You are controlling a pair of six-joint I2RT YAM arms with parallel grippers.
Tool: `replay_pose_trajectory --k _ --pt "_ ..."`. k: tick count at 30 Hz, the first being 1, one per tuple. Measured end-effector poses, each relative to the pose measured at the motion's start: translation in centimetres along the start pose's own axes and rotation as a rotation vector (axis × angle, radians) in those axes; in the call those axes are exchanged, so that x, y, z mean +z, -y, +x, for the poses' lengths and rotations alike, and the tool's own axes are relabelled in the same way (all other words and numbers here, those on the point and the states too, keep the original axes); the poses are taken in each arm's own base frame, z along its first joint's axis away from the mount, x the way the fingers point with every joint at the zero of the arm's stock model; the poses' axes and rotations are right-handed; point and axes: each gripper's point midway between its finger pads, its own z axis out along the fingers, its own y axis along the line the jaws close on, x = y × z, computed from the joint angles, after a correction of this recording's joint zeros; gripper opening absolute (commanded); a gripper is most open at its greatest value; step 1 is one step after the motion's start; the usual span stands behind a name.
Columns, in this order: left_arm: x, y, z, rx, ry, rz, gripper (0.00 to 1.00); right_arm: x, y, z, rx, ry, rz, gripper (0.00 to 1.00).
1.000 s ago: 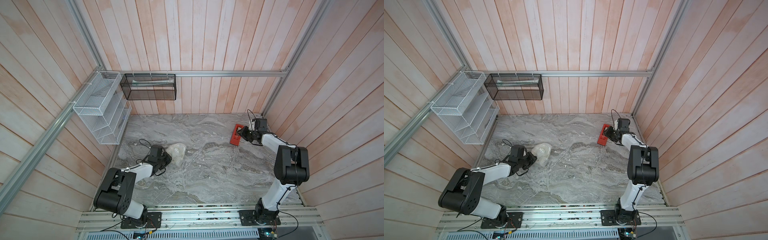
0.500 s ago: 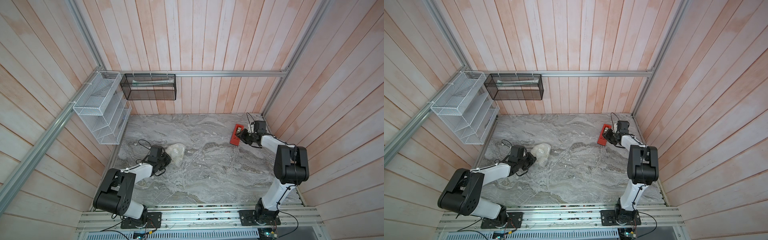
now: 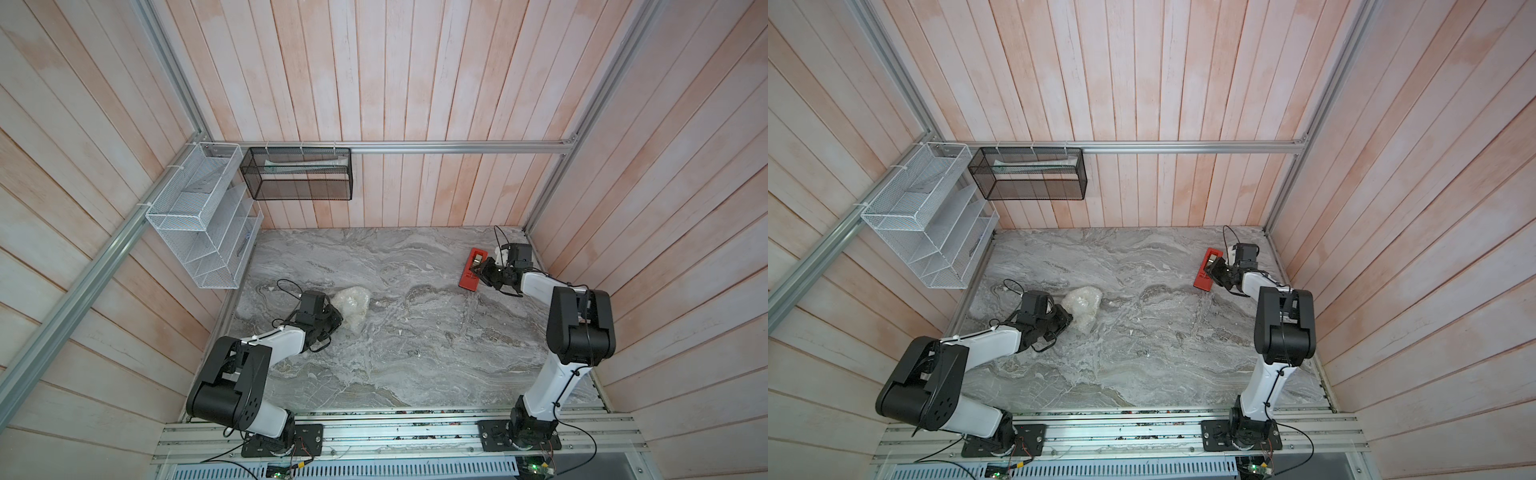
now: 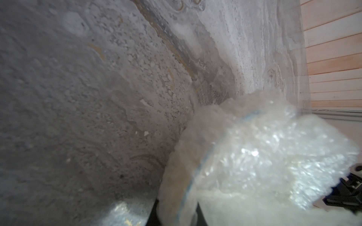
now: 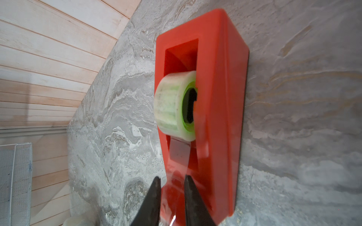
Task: Wrap bowls in bubble wrap
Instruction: Tear off the tape using the Tape Cutter.
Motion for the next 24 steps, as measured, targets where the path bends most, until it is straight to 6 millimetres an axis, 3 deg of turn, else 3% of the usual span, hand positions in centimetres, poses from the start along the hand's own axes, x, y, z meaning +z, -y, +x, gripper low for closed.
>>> replay_pose_trajectory --k 8,24 --pt "0.1 0.0 0.0 0.001 -0.002 0.003 0.11 0.4 0.0 0.3 0.011 -0.012 -0.016 0.01" --pt "0.1 0.1 0.1 -0.002 -0.004 0.004 0.11 -0.6 -1.8 -0.5 0.009 -0.015 -0.097 0.00"
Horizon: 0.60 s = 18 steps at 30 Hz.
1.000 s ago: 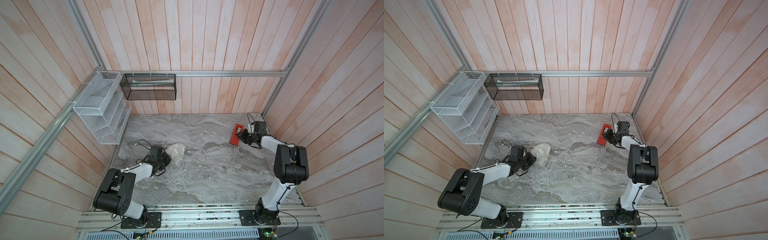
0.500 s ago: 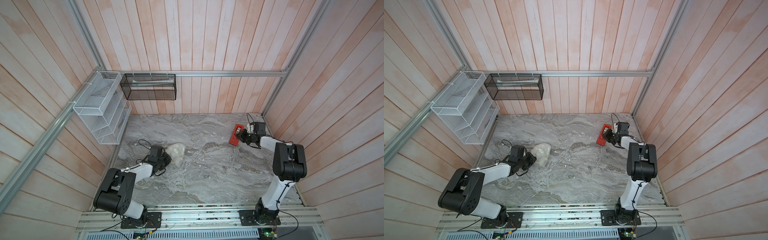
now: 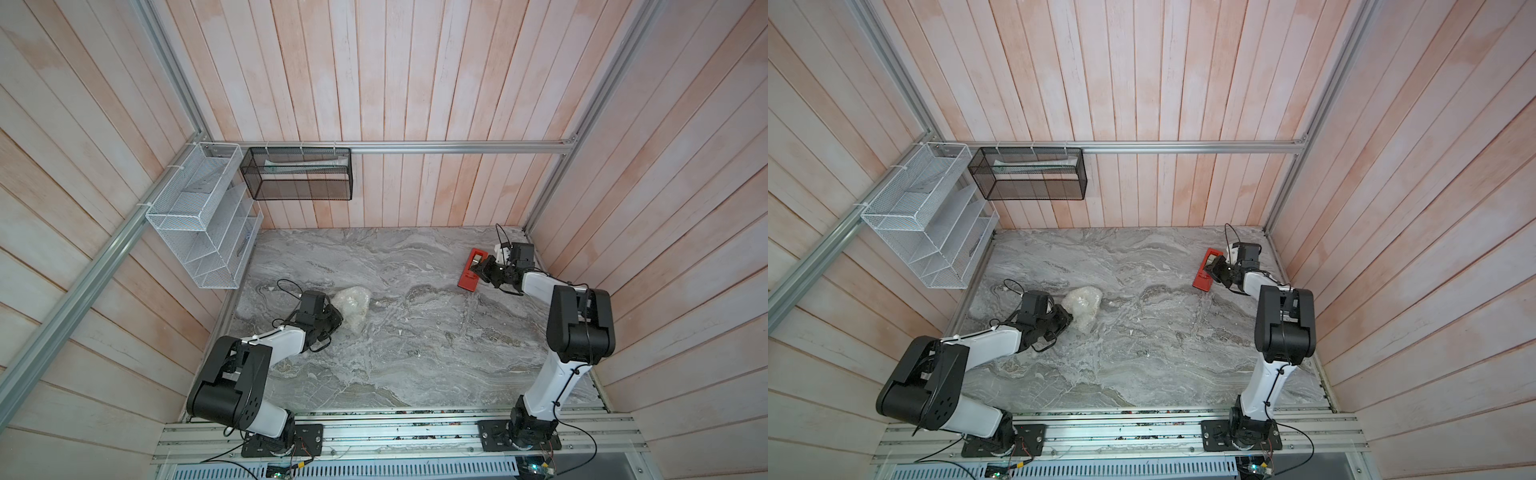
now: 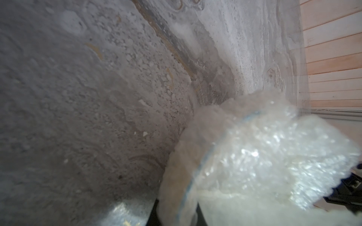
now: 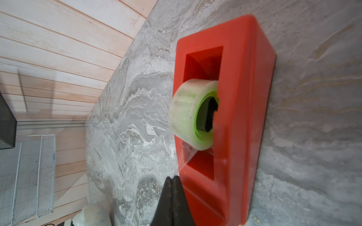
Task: Wrap bowls in bubble wrap
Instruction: Tear off the tape using the Tape Cutter.
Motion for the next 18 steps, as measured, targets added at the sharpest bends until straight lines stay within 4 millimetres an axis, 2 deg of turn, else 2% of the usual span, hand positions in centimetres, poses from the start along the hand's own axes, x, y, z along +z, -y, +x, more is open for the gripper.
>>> replay_pose_trajectory --k 7,15,18 --pt "0.1 0.1 0.2 -0.009 -0.004 0.002 0.11 -1.1 -2.2 -1.4 -0.024 0.033 -0.037 0.00" --pt "0.3 0.5 0.7 -0.004 -0.015 0.007 0.11 -1.7 -2.5 -1.0 0.000 0.018 -0.033 0.00" --pt "0.3 0.5 0.8 -0.002 -0.018 0.008 0.11 -2.4 -3.3 -1.2 -0.002 0.027 -0.046 0.00"
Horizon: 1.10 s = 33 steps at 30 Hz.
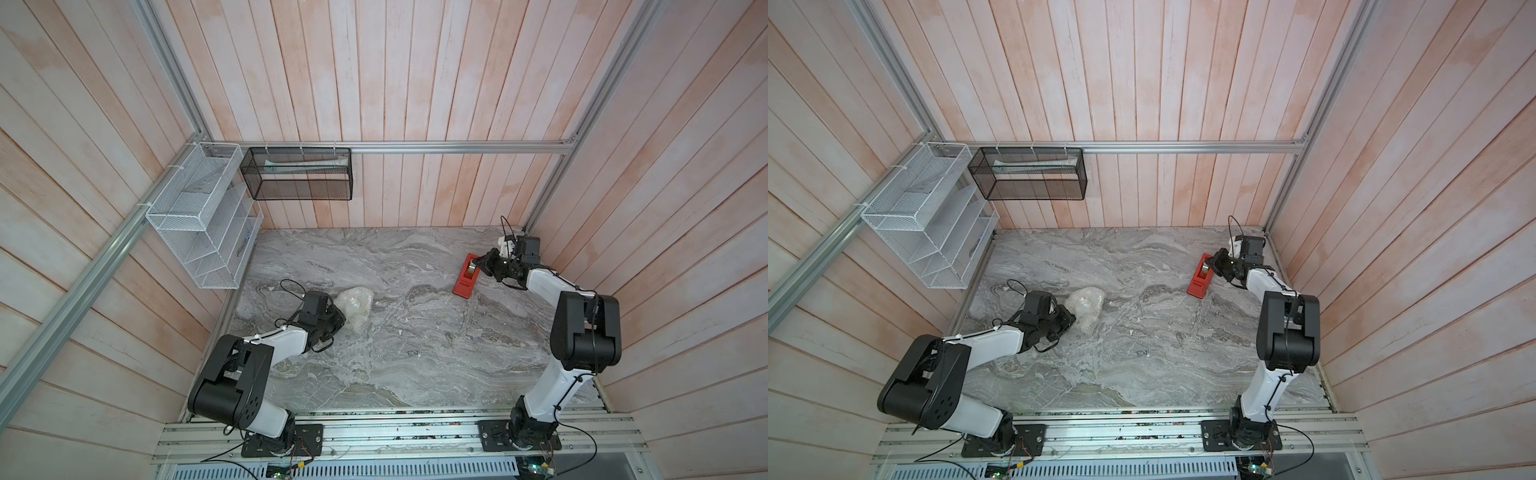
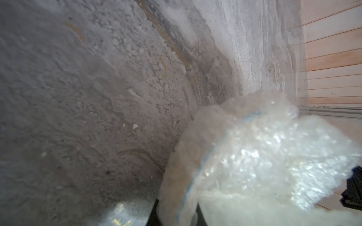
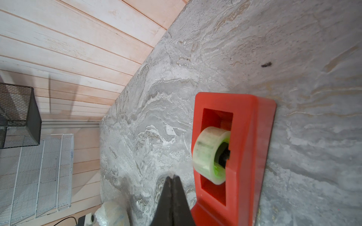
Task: Wrap bowls in bubble wrap
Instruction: Tear off the tape using the Tape Cutter.
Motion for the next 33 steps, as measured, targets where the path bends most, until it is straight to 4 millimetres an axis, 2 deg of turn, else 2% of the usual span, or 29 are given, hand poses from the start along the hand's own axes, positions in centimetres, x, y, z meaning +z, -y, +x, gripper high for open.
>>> replay_pose_trajectory --k 6,10,26,33 --pt "0.0 0.1 0.1 0.001 -0.005 0.002 0.11 -1.9 -2.6 -0.7 -0.034 0.036 -0.045 0.00" --pt "0.0 0.1 0.2 0.002 -0.009 0.005 0.11 -2.1 -2.9 -0.4 -0.027 0.035 -0.051 0.00" --pt "0.4 0.9 1.2 0.020 -0.061 0.049 0.11 -4.1 -2.4 8.1 0.015 -0.029 -0.038 0.00" --pt "0.7 1.5 1.8 0.032 -0.083 0.075 0.11 -4.6 -1.3 11.5 0.039 -0.054 -0.013 0.00"
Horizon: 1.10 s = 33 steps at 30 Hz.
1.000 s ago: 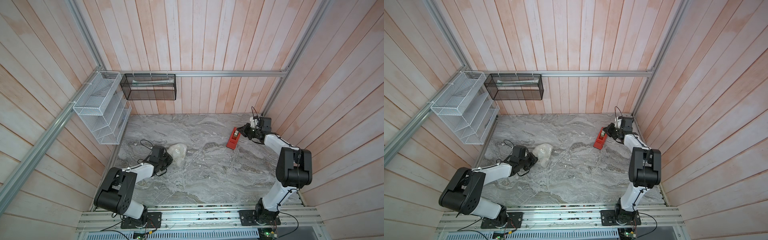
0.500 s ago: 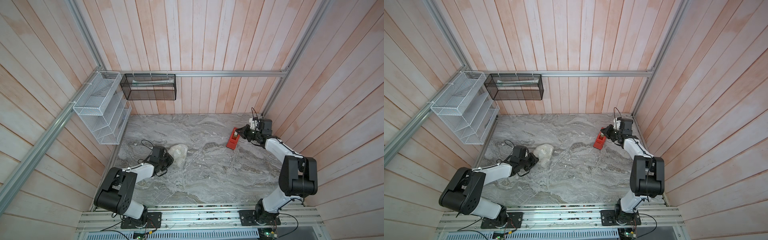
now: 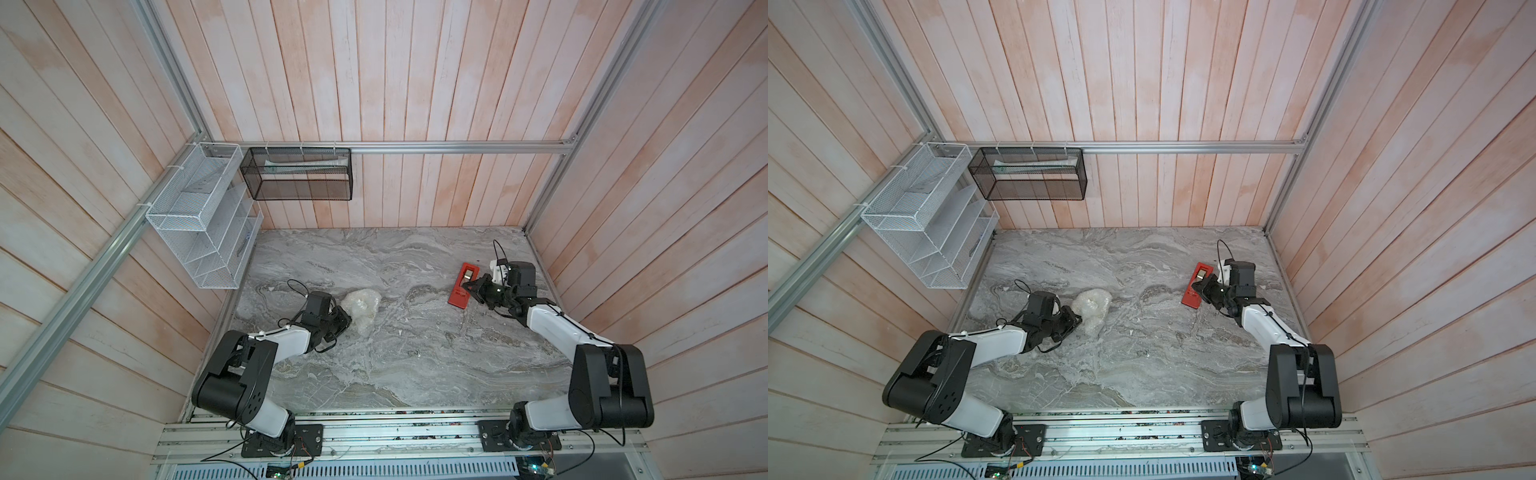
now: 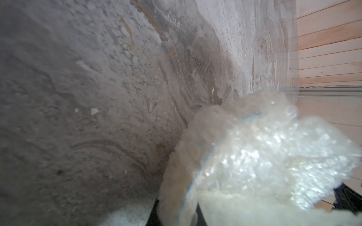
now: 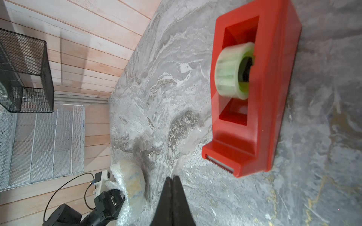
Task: Wrap bowls in bubble wrap
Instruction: Tear off the tape using the Tape Cutter.
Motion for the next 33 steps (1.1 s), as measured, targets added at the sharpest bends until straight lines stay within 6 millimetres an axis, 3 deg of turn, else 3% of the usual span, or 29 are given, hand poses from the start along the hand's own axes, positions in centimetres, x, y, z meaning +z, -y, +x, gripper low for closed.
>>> replay_pose_trajectory --k 8,18,25,33 --pt "0.0 0.6 0.0 0.010 0.001 0.028 0.11 -1.6 -1.5 -0.4 -0.021 0.053 -0.025 0.00" --pt "0.1 0.0 0.5 0.010 -0.001 0.029 0.11 -1.6 -1.9 -0.5 -0.024 0.056 -0.025 0.00" --pt "0.1 0.1 0.6 0.013 -0.004 0.030 0.11 -2.0 -3.3 -1.6 -0.038 0.075 -0.039 0.00" --pt "0.1 0.1 0.8 0.016 -0.007 0.031 0.11 -1.9 -3.7 -1.1 -0.041 0.057 -0.049 0.00"
